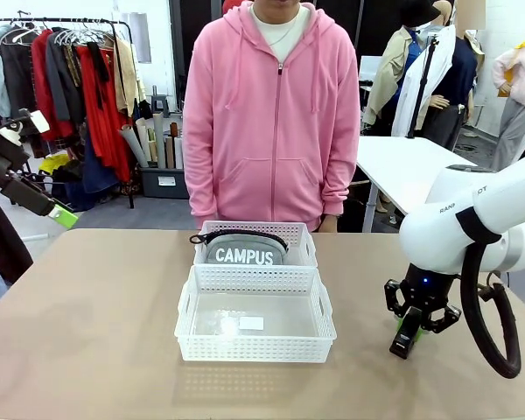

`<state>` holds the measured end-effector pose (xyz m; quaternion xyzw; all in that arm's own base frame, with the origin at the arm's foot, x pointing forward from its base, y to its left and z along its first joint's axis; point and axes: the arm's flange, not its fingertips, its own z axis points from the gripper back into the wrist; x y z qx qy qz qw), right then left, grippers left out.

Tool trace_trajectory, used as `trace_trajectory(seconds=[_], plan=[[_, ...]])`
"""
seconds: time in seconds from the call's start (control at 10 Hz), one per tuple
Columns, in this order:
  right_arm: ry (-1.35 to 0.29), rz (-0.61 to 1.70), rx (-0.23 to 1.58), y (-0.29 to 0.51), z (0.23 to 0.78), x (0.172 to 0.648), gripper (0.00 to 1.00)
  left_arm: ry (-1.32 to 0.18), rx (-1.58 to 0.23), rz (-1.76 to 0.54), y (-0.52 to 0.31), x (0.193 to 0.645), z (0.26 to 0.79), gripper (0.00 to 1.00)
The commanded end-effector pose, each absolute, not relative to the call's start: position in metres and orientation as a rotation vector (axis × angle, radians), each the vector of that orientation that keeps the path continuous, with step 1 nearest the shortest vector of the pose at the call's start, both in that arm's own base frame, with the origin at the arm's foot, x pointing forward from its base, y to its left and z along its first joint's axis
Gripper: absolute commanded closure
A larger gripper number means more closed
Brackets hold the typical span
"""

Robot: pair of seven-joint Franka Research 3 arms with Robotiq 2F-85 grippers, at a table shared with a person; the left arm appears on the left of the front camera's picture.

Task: Distribute items into two baskets.
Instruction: Pick up the Stapler that the person points to.

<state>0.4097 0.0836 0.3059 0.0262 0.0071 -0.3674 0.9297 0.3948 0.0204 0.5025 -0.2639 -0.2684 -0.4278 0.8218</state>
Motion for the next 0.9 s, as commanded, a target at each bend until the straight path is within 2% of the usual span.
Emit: trace_trajectory(seconds=[0.0, 0.3, 0.6, 0.7, 0.8], plan=[[-0.066, -0.613, 0.053, 0.083, 0.330, 0.409, 1.00, -0.556, -0.560, -0.902, 0.021, 0.393, 0.503, 0.00], [-0.092, -0.311, 0.071, 0.063, 0.393, 0.400, 1.00, -0.556, -0.560, -0.902, 0.021, 0.393, 0.503, 0.00], [-0.048, -0.036, 0.077, 0.035, 0.439, 0.395, 1.00, -0.556, -0.560, -0.902, 0.021, 0.393, 0.503, 0.00], [-0.069, 0.305, 0.068, 0.034, 0.483, 0.394, 1.00, -0.556, -0.560, -0.902, 0.021, 0.393, 0.503, 0.00], [-0.071, 0.309, 0.066, 0.035, 0.485, 0.394, 1.00, -0.556, -0.560, -0.902, 0.021, 0.393, 0.503, 0.00]])
